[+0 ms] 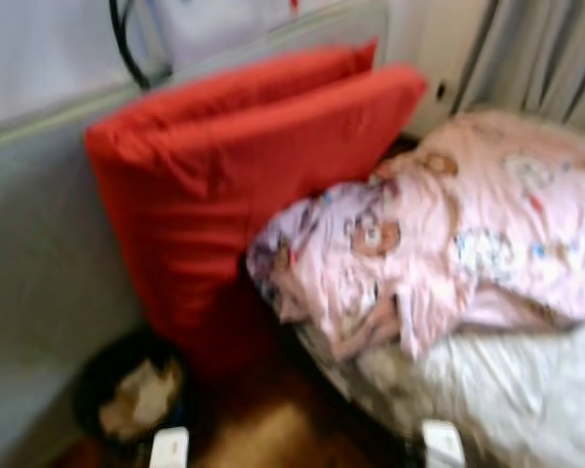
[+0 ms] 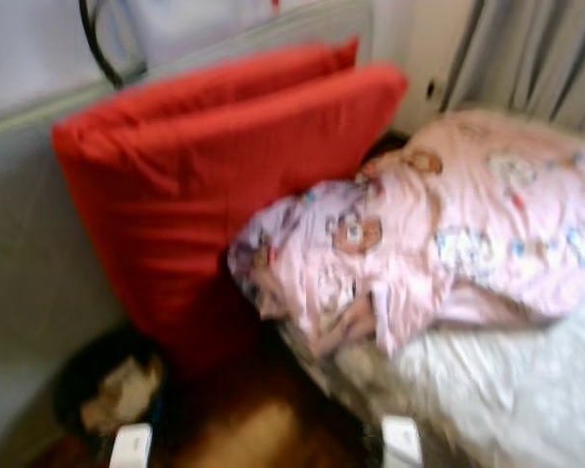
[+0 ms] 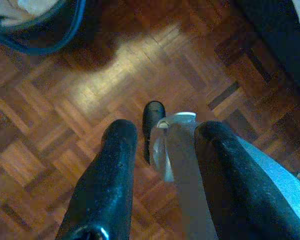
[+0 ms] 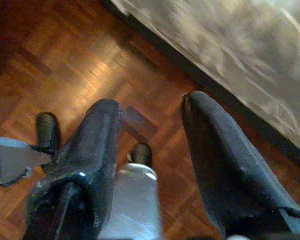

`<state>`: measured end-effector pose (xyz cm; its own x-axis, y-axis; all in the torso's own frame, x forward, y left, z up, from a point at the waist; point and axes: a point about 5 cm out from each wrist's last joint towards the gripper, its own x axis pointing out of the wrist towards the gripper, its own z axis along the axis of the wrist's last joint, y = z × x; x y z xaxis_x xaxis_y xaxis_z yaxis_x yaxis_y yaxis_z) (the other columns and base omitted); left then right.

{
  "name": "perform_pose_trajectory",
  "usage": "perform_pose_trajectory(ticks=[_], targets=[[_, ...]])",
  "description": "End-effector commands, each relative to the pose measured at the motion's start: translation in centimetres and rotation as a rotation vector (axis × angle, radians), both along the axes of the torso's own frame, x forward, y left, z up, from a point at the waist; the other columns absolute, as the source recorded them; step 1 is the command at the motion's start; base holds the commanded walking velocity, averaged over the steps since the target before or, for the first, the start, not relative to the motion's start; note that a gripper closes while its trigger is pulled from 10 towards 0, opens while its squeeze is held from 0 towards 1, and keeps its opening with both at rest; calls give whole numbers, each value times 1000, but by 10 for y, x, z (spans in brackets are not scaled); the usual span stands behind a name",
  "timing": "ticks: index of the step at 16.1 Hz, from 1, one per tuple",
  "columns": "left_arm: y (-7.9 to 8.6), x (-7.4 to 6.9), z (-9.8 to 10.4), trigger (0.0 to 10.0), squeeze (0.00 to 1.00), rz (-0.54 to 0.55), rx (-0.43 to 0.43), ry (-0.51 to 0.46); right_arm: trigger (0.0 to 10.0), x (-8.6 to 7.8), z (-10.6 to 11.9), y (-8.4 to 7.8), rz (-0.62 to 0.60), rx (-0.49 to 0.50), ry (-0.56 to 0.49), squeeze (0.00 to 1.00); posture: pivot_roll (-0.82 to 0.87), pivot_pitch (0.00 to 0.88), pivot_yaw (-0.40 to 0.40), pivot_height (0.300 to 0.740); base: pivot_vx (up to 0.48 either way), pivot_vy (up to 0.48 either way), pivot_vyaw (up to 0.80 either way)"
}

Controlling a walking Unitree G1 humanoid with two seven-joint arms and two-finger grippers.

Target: Clean up the room

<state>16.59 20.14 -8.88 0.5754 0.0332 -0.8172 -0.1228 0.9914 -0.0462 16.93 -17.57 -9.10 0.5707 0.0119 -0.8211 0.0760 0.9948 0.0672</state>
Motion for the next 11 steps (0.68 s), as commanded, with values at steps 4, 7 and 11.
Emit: perform_pose_trajectory(ticks=[4,7,11], targets=[[4,-4,-1,10000,0,-2,5,22,10000,0,0,-1,-38,-7,-2,0,31,62,8,740,250,0,0],[4,-5,-2,10000,0,-3,5,21,10000,2,1,0,-45,0,-9,0,31,57,10,740,244,0,-198],[4,-5,-1,10000,0,-3,5,18,10000,6,3,-1,4,-13,-30,0,30,51,12,740,60,0,0]])
